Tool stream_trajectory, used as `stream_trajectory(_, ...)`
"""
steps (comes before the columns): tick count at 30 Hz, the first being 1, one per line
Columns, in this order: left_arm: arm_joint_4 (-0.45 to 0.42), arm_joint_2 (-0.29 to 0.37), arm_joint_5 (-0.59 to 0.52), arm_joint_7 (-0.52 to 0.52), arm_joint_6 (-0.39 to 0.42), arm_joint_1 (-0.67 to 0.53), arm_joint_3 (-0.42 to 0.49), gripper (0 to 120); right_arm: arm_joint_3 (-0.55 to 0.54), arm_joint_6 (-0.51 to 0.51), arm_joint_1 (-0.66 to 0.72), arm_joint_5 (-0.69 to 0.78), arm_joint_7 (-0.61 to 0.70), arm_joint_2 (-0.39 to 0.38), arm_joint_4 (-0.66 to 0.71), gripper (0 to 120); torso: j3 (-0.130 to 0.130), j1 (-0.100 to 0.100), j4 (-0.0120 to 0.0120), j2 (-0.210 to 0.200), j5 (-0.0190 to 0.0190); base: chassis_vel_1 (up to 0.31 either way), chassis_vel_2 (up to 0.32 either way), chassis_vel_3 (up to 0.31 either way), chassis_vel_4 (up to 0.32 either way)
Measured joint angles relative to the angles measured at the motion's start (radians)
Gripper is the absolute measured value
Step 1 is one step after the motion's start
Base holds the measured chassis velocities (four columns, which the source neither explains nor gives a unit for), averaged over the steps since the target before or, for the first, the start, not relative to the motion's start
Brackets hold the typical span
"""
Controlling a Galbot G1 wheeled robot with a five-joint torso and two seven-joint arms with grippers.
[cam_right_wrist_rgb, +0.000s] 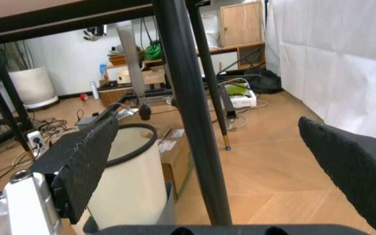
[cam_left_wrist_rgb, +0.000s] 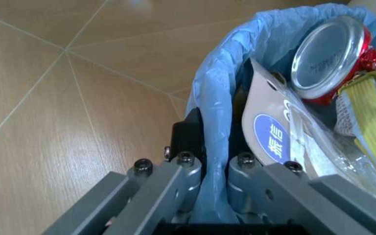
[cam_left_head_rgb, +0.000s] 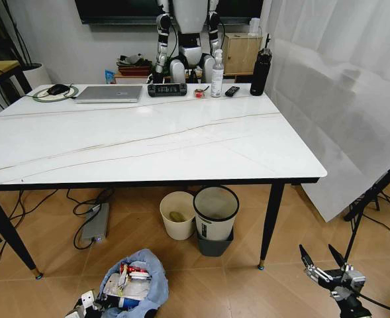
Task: Pick up the trash bin and place the trash from the table into it.
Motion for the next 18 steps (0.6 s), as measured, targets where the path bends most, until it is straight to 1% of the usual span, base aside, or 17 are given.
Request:
stream_trajectory(6, 0.02, -0.001, 0.0, 0.002, -0.017, -0.009, -0.005, 0, 0.0, 0.0, 0.0, 0.0, 0.0, 0.0, 0.0, 100, -0.008, -0.003, 0.0, -0.011, 0.0, 0.0, 0.0, 0.0, 0.0)
stream_trajectory(18, 0.06, -0.001, 0.0, 0.01, -0.054, -0.027, -0.011, 0, 0.0, 0.0, 0.0, 0.0, 0.0, 0.0, 0.0, 100, -0.006, -0.002, 0.0, -0.007, 0.0, 0.0, 0.0, 0.0, 0.0)
